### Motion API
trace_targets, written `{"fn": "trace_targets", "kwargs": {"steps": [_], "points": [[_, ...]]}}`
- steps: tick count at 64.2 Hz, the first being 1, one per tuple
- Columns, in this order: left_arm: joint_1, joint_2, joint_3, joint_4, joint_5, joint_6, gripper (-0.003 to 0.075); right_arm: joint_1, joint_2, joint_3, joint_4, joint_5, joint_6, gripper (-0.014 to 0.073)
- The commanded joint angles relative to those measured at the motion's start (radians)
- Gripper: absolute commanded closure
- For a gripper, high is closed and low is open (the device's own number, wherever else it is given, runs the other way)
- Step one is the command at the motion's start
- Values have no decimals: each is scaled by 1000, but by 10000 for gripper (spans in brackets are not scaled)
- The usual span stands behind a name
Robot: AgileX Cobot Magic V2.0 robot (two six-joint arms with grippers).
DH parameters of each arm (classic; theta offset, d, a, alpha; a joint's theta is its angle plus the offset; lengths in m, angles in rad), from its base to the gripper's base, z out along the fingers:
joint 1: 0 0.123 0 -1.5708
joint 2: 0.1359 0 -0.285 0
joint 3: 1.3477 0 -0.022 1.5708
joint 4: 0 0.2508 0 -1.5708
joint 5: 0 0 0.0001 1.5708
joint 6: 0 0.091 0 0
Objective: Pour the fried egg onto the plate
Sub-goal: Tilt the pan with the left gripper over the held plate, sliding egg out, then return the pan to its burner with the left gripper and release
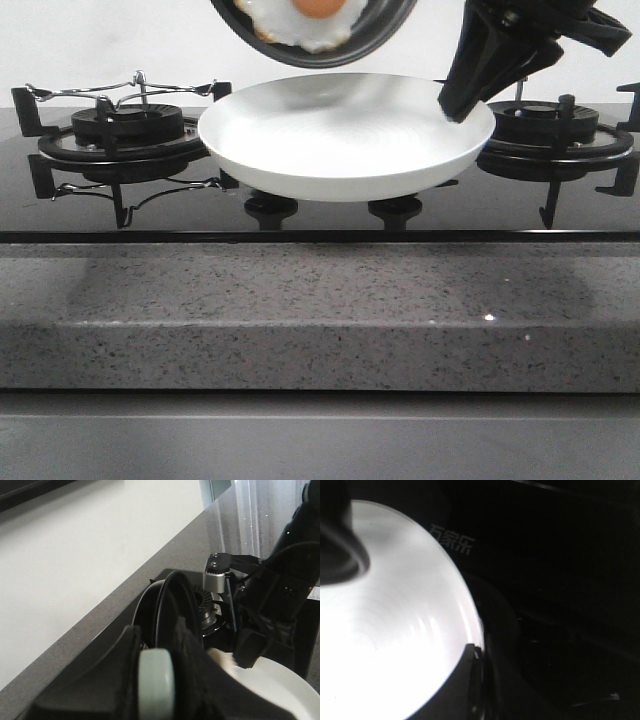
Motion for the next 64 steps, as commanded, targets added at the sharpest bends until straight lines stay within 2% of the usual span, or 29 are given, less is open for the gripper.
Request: {"fn": "trace_targets", "kwargs": {"steps": [1,26,34,49,64], "points": [[-7,-38,-34,-70,-44,19,741,-2,-47,-25,31,-33,-6,661],[-7,-38,-34,-70,-47,13,741,-2,-47,-25,31,-33,-6,661],[0,-38,-34,-75,-122,-105,741,-2,-47,-25,31,-33,-6,661],[132,-36,-36,-98,-136,-263,741,-2,-47,-25,31,-33,-6,661],[312,8,-36,-265,-26,-341,741,-2,-47,-25,31,-33,-6,661]]}}
